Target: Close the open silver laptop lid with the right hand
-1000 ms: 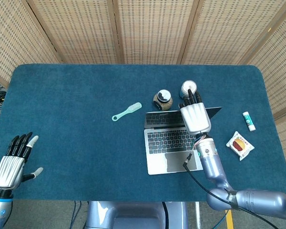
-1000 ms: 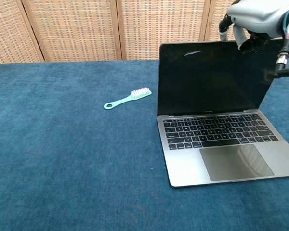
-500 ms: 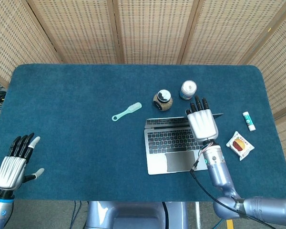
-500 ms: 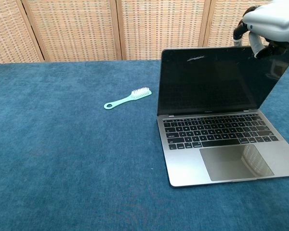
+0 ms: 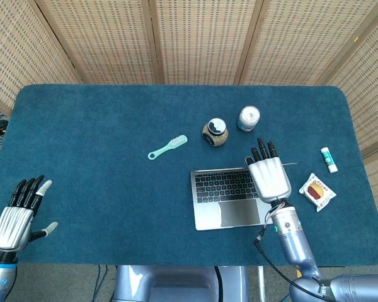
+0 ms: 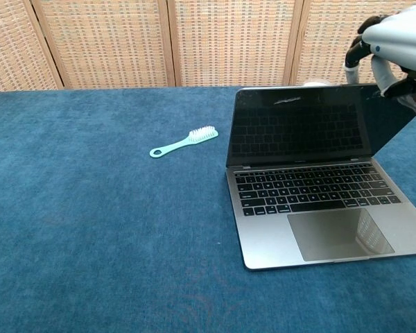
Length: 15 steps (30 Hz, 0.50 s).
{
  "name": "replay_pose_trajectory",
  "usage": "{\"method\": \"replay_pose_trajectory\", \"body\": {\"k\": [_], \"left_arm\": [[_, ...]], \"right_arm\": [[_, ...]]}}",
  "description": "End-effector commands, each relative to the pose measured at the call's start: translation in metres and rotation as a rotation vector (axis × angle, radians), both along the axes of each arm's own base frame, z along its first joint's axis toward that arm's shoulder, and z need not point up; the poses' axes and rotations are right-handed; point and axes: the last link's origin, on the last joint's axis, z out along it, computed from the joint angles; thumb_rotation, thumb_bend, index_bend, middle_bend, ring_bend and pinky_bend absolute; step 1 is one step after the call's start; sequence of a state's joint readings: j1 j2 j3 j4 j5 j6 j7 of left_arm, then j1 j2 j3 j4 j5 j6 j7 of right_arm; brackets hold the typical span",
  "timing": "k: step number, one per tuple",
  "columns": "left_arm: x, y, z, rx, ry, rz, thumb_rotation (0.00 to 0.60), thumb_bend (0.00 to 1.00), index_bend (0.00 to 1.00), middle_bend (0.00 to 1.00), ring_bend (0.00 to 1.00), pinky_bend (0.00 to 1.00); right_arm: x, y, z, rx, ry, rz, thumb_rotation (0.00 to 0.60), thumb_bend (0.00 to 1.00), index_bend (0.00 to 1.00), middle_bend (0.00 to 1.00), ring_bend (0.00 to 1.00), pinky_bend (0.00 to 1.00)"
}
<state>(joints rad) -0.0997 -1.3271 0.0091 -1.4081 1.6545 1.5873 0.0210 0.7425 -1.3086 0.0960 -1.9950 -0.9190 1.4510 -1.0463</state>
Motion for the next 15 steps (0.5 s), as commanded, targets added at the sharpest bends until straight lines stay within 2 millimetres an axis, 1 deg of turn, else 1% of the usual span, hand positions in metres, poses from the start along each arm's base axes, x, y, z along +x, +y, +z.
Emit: {"method": "replay_pose_trajectory", "body": {"k": [1, 6, 15], "left_arm": [[0.000, -0.001, 0.000, 0.000, 0.001, -0.003, 0.600, 0.01, 0.00, 0.00, 0.00, 0.00], [0.001, -0.001, -0.001, -0.003, 0.002, -0.004, 0.600, 0.01, 0.00, 0.00, 0.00, 0.00], [0.001, -0.001, -0.002, -0.007, 0.004, -0.006, 0.600, 0.01, 0.00, 0.00, 0.00, 0.00]], "right_arm": [[-0.002, 0.004, -0.001, 0.002, -0.006, -0.004, 0.600, 1.00, 0.42, 0.26, 0.07, 0.14], [-0.005, 0.011, -0.004, 0.016, -0.049, -0.020, 0.600, 1.00, 0.42, 0.26, 0.07, 0.14], [-0.015, 0.013, -0.002, -0.003, -0.111, -0.062, 0.600, 1.00, 0.42, 0.26, 0.07, 0.14]]}}
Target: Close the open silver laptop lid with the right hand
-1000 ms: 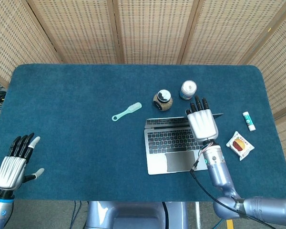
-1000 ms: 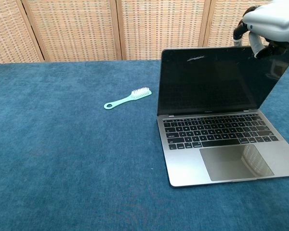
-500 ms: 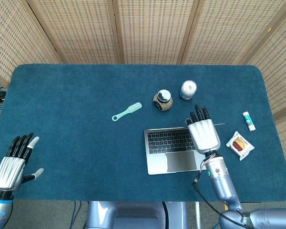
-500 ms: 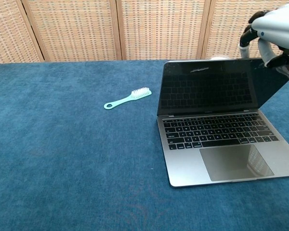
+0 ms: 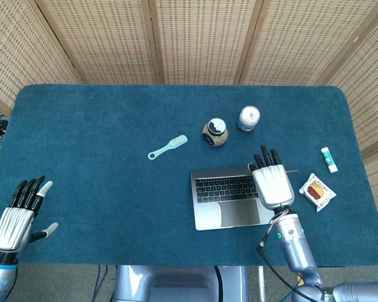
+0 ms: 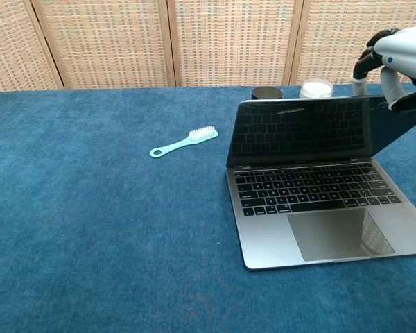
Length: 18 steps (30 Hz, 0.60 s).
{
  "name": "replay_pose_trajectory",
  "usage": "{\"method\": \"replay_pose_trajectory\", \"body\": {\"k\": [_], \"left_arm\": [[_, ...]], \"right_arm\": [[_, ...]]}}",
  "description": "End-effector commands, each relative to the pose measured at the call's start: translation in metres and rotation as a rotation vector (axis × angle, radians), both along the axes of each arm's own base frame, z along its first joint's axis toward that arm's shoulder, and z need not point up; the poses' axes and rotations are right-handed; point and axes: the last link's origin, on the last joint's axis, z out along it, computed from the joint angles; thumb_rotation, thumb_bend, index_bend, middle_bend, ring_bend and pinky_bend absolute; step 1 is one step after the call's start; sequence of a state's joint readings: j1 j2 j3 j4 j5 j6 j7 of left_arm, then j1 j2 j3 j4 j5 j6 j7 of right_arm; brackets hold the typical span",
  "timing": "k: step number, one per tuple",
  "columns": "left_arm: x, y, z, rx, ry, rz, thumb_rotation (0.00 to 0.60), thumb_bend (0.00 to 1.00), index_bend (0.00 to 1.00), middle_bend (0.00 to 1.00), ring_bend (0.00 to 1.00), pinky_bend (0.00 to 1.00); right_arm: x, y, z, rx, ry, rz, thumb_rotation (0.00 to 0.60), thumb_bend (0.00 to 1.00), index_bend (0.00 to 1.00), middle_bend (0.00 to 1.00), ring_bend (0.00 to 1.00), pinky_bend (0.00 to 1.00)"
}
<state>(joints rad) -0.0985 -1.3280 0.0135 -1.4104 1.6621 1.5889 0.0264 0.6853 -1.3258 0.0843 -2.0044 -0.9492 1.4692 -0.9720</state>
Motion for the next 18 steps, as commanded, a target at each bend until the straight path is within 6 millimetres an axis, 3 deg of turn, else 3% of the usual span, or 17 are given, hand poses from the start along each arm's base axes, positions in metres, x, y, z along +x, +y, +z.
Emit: {"method": "replay_pose_trajectory", "body": {"k": [1, 8, 18], "left_arm": [[0.000, 0.000, -0.001, -0.004, 0.002, 0.000, 0.600, 0.01, 0.00, 0.00, 0.00, 0.00], [0.000, 0.000, -0.003, -0.008, 0.006, 0.000, 0.600, 0.01, 0.00, 0.00, 0.00, 0.00], [0.001, 0.000, -0.003, -0.009, 0.009, -0.002, 0.600, 0.01, 0.00, 0.00, 0.00, 0.00]], "right_arm": [[-0.005, 0.000, 0.002, -0.023, -0.031, -0.028, 0.600, 1.00, 0.42, 0.26, 0.07, 0.14], [-0.012, 0.003, 0.001, -0.004, -0.192, -0.129, 0.600, 1.00, 0.42, 0.26, 0.07, 0.14], [-0.025, 0.006, -0.001, 0.007, -0.189, -0.148, 0.600, 1.00, 0.42, 0.26, 0.07, 0.14]]}}
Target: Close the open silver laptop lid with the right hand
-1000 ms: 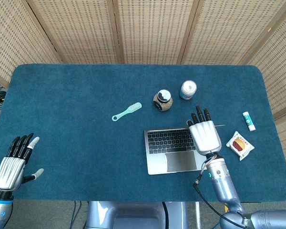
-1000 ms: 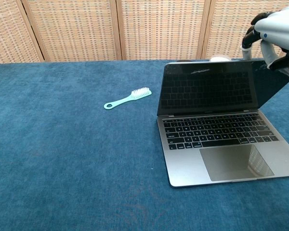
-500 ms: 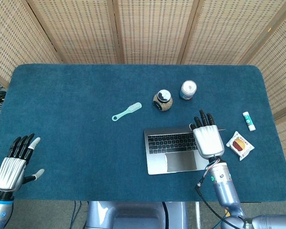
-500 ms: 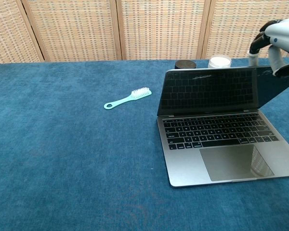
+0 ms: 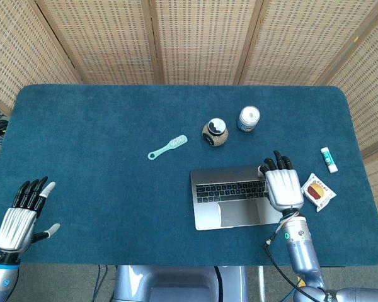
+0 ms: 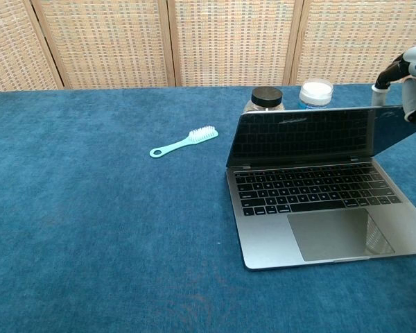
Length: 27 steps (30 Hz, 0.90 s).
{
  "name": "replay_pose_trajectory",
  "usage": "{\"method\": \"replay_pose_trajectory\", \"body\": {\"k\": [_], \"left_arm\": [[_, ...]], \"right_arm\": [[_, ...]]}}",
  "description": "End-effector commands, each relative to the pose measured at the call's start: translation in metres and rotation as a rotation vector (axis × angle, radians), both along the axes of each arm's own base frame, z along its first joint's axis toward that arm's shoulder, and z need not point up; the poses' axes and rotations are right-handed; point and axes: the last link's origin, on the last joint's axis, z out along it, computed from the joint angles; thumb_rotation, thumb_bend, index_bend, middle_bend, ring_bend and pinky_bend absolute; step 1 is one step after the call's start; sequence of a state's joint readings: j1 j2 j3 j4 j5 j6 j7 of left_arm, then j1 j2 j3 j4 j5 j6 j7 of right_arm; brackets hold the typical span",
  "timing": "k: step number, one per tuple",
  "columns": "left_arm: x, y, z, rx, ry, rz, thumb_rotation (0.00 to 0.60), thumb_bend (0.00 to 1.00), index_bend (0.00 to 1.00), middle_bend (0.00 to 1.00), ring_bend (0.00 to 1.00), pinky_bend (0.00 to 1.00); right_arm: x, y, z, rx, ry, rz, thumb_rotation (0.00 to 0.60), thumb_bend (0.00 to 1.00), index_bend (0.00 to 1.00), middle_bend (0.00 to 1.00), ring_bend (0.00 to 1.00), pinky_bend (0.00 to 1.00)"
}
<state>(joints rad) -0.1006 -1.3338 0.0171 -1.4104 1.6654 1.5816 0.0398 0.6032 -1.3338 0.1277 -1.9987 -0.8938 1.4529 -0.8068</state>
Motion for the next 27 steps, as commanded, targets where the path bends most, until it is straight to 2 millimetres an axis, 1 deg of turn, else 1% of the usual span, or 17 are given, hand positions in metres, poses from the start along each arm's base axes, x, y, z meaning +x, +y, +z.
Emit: {"method": "replay_pose_trajectory", "body": {"k": [1, 14, 23, 27], "left_arm": [[0.000, 0.000, 0.000, 0.000, 0.000, -0.001, 0.600, 0.01, 0.00, 0.00, 0.00, 0.00], [0.000, -0.001, 0.000, 0.000, 0.000, -0.003, 0.600, 0.01, 0.00, 0.00, 0.00, 0.00], [0.001, -0.002, 0.000, 0.003, 0.001, -0.007, 0.600, 0.01, 0.00, 0.00, 0.00, 0.00], [0.001, -0.002, 0.001, 0.006, 0.000, -0.009, 0.600, 0.01, 0.00, 0.00, 0.00, 0.00]], "right_arm": [[-0.002, 0.001, -0.001, 0.004, -0.003, -0.004, 0.600, 1.00, 0.42, 0.26, 0.07, 0.14], [-0.014, 0.012, -0.005, 0.020, -0.008, -0.017, 0.600, 1.00, 0.42, 0.26, 0.07, 0.14], [-0.030, 0.020, -0.007, 0.034, -0.019, -0.058, 0.600, 1.00, 0.42, 0.26, 0.07, 0.14], [-0.039, 0.024, -0.011, 0.059, -0.038, -0.093, 0.600, 1.00, 0.42, 0.26, 0.07, 0.14]]}}
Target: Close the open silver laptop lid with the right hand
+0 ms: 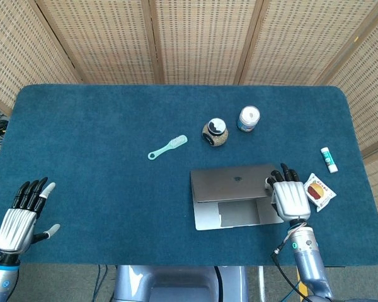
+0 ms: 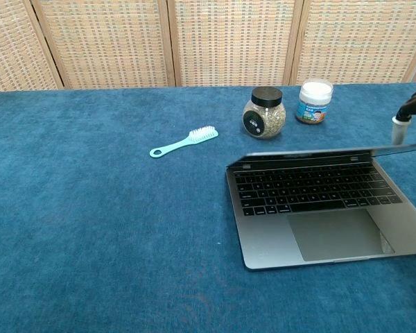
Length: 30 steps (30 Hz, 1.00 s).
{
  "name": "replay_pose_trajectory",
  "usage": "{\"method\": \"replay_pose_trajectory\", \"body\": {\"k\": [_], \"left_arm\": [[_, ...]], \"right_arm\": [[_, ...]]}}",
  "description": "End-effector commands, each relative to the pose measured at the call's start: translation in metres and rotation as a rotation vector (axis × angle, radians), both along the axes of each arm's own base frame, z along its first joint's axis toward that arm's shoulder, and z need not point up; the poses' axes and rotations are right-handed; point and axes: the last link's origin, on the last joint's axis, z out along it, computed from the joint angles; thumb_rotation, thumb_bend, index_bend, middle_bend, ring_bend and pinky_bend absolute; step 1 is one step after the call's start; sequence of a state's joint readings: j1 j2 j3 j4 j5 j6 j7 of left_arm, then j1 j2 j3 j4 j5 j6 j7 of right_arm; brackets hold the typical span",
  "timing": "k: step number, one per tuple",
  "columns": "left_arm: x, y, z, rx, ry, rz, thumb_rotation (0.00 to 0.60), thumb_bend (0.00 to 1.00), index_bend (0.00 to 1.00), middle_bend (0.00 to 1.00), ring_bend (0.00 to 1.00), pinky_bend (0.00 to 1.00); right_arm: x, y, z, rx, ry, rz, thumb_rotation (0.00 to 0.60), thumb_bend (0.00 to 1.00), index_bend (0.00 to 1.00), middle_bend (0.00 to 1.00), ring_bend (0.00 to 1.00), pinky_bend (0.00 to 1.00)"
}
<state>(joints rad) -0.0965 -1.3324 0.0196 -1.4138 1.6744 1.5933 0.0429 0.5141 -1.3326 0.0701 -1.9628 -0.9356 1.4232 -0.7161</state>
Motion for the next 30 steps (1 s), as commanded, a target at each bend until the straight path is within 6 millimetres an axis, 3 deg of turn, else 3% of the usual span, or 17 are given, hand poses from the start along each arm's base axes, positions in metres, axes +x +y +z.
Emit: {"method": "replay_pose_trajectory", "body": {"k": [1, 30], "left_arm": [[0.000, 0.000, 0.000, 0.001, 0.000, -0.001, 0.600, 0.01, 0.00, 0.00, 0.00, 0.00], [0.001, -0.001, -0.001, -0.003, 0.004, -0.007, 0.600, 0.01, 0.00, 0.00, 0.00, 0.00]], "right_arm": [[-0.008, 0.002, -0.004, 0.016, -0.007, -0.022, 0.600, 1.00, 0.42, 0.26, 0.07, 0.14], [-0.037, 0.014, -0.011, 0.042, 0.002, -0.092, 0.600, 1.00, 0.42, 0.26, 0.07, 0.14]]}}
